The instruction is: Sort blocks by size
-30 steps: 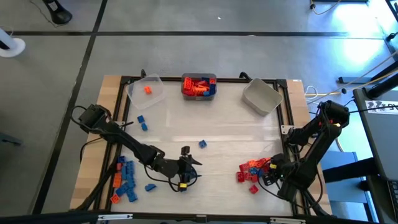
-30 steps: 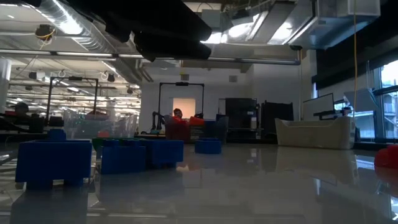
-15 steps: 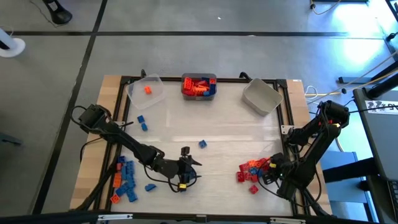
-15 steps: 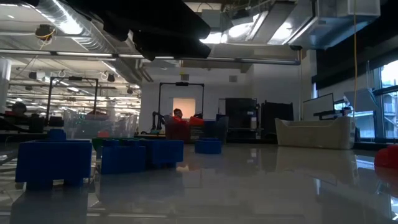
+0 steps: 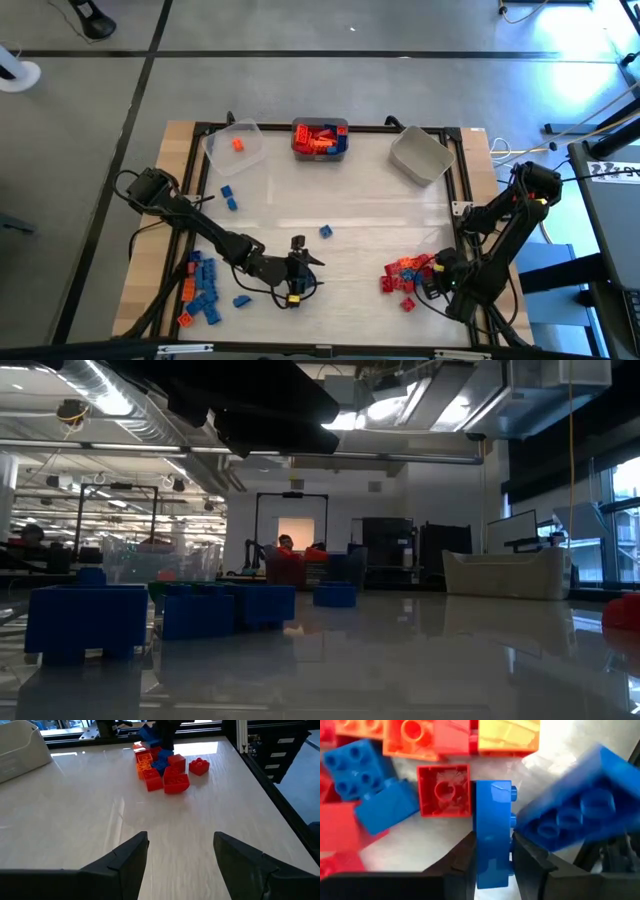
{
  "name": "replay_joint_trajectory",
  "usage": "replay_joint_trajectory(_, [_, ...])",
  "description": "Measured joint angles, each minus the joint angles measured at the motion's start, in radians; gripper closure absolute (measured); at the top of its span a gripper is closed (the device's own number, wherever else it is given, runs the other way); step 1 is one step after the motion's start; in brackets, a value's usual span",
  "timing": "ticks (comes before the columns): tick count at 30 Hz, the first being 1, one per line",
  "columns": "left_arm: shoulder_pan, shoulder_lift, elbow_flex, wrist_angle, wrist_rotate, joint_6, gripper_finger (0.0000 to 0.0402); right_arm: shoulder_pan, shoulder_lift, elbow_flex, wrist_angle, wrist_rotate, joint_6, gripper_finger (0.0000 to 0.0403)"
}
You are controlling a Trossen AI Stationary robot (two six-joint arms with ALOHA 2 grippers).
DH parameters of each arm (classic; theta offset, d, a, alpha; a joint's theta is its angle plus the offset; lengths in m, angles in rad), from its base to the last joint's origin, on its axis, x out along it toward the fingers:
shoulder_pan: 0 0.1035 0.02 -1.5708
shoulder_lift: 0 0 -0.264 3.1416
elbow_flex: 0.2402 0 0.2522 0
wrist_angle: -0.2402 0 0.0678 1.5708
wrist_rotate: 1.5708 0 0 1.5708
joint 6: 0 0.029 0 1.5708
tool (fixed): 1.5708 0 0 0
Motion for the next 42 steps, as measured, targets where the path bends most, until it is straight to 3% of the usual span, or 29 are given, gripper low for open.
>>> replay_joint_trajectory(11, [-0.013,0.0,0.0,-0.011,0.0,0.048,0.0188,-0.002,-0.001,0.203,-0.183,0.039,-0.064,0.0314])
replay_joint_trajectory(16, [-0.032,-0.014,0.0,-0.043,-0.002,0.054,0.0188,-0.009,-0.001,0.324,-0.275,0.216,-0.123,0.0306])
replay_joint_trajectory(20, [-0.05,-0.066,-0.001,-0.099,-0.005,0.054,0.0188,-0.052,-0.002,0.389,-0.284,0.393,-0.276,0.0312])
replay_joint_trajectory(23, [-0.065,-0.115,-0.001,-0.162,-0.006,0.046,0.0188,-0.124,-0.002,0.418,-0.265,0.453,-0.423,0.0311])
replay_joint_trajectory(31, [-0.086,-0.219,-0.005,-0.319,-0.024,0.019,0.0188,-0.391,-0.002,0.427,-0.136,0.464,-0.873,0.0311])
replay_joint_trajectory(42, [-0.086,-0.26,-0.006,-0.425,-0.075,0.027,0.0188,-0.763,-0.002,0.427,0.107,0.474,-1.456,0.0311])
